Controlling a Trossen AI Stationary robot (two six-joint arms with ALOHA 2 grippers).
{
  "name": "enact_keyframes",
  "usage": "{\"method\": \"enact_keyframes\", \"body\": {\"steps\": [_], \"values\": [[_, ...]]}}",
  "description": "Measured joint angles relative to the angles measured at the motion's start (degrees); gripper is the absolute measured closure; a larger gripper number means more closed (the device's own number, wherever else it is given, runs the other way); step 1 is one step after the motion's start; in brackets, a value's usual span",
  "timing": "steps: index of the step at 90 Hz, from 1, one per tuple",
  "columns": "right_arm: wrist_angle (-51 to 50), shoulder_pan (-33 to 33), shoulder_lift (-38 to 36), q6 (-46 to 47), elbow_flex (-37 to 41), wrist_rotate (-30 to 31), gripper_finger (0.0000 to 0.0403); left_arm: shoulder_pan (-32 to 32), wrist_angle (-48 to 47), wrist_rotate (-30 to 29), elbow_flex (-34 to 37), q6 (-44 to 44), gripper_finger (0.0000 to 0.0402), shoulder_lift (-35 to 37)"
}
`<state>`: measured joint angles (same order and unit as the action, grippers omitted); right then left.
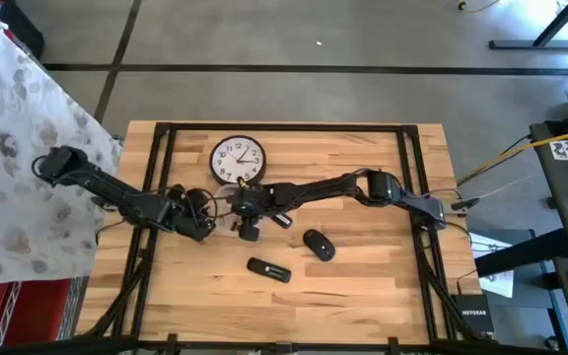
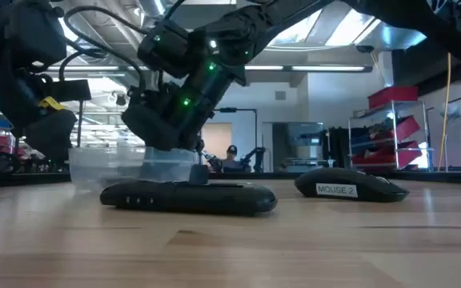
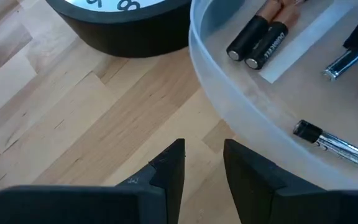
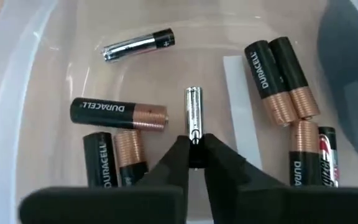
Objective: Insert battery
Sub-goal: Insert the silver battery into the remote control
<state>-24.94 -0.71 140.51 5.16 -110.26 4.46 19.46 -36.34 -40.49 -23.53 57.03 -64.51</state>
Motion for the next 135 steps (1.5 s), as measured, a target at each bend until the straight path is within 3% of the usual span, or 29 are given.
{"method": "enact_keyframes", "body": {"steps": [35,85,109,120,135], "values": [[-4.2,-0.1,0.5,-3.3,-9.1,1.5,0.0402,0.0,-0.7,0.0,0.0,-0.2,0.0306,0.0],[-24.4,3.0,0.3,-7.0,-24.5,7.6,0.0400,0.0,-1.3,-0.2,0.0,-0.2,0.0306,0.0],[-23.9,2.5,1.8,-5.8,-24.3,5.0,0.0402,0.0,-1.3,-0.2,0.0,0.0,0.0306,0.0],[-26.3,1.2,3.1,-8.6,-24.2,2.1,0.0378,0.0,-1.3,-0.2,0.0,0.0,0.0306,0.0],[-28.0,-1.5,3.1,-13.3,-24.2,-2.6,0.0303,0.0,-1.1,-0.2,0.0,-0.3,0.0306,0.0]]}}
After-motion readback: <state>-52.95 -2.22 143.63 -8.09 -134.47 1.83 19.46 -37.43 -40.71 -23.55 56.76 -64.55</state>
